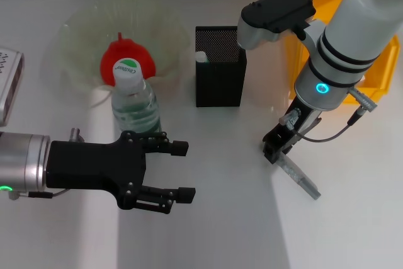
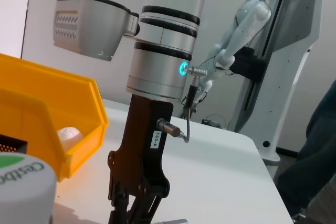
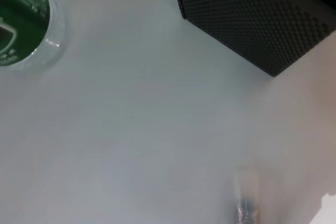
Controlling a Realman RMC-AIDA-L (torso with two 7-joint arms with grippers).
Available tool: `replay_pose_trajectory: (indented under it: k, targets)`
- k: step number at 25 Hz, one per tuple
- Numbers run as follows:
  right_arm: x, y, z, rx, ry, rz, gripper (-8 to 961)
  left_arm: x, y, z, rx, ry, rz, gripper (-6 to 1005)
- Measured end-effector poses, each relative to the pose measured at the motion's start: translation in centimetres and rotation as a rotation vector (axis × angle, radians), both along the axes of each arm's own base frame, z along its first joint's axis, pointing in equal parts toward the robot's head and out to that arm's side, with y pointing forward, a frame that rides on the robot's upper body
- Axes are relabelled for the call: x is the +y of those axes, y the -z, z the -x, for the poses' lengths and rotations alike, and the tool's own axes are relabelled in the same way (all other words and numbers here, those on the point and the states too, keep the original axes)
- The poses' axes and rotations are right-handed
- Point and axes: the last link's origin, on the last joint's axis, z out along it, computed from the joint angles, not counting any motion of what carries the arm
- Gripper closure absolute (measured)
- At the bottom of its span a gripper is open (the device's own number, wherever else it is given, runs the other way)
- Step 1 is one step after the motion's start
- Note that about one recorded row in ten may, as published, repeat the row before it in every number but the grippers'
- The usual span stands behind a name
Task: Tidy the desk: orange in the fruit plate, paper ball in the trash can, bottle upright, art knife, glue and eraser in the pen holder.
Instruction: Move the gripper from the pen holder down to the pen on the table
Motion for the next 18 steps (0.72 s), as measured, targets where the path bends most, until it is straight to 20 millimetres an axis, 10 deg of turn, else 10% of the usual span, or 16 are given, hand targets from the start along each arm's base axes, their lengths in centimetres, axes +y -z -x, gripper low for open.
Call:
replay_pose_trajectory:
  k: [18]
  targets:
    - [-0.11, 0.16, -0.32, -0.008, 0.011, 0.006, 723, -0.01, 0.01, 0.01, 0.001, 0.003, 0.000, 164]
